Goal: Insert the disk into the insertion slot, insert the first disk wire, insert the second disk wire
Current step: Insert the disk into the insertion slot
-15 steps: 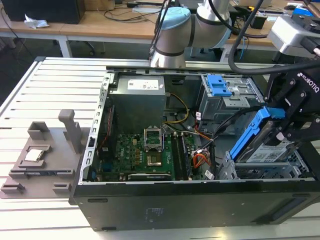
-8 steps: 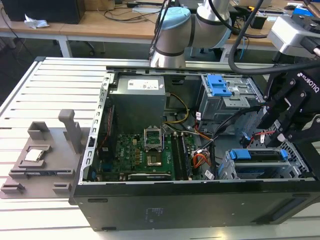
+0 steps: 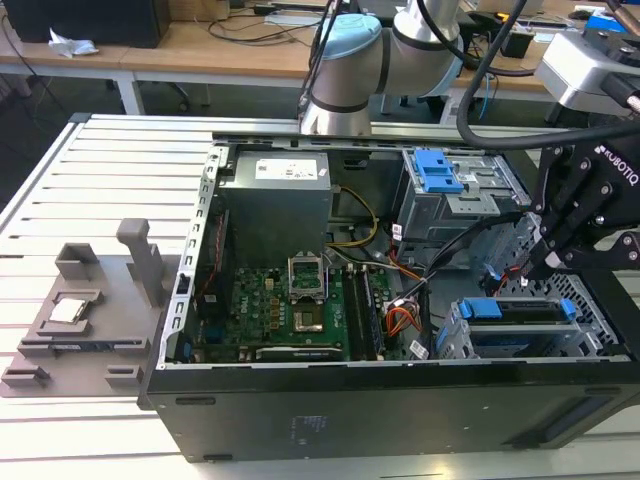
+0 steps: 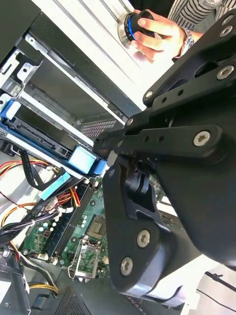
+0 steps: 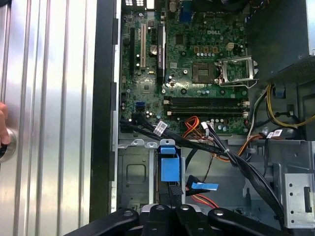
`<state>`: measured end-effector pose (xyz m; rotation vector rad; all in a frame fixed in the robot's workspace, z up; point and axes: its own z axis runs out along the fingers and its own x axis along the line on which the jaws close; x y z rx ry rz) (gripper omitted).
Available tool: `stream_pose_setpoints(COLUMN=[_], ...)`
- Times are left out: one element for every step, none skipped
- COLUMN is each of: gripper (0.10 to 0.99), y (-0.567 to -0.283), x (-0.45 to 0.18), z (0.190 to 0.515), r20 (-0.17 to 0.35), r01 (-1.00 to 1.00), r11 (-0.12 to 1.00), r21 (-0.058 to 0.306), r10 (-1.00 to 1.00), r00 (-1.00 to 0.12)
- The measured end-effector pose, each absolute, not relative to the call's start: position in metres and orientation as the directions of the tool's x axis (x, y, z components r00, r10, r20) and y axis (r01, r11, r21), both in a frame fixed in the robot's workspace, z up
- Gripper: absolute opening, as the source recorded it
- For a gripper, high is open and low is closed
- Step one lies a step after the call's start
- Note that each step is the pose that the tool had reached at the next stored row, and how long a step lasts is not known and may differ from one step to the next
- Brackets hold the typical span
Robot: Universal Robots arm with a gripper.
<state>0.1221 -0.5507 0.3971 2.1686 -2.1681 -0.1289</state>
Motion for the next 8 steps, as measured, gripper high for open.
stream_pose_setpoints(gripper=[0.106,0.106,0.106,0.106,0.106,0.106,0.106,0.106], y=[-0.5507,-0.5507,-0.5507,-0.5507,-0.5507,-0.5507,-0.5507,-0.5507], x=[0.1222,0.1221,0.1221,0.1221,0.1221,0.1221,0.1222,0.1221], z=[0.3971,0.397,0.397,0.397,0.397,0.397,0.397,0.397], r20=[-0.008,-0.008,-0.008,-0.008,-0.008,-0.008,-0.008,-0.008], r01=[-0.994,-0.994,-0.994,-0.994,-0.994,-0.994,-0.994,-0.994], r11=[-0.001,-0.001,-0.001,-0.001,-0.001,-0.001,-0.001,-0.001], r21=[0.11,0.11,0.11,0.11,0.11,0.11,0.11,0.11], r10=[-1.0,-1.0,-1.0,-1.0,-1.0,-1.0,-1.0,-1.0], r00=[0.0,0.0,0.0,0.0,0.0,0.0,0.0,0.0])
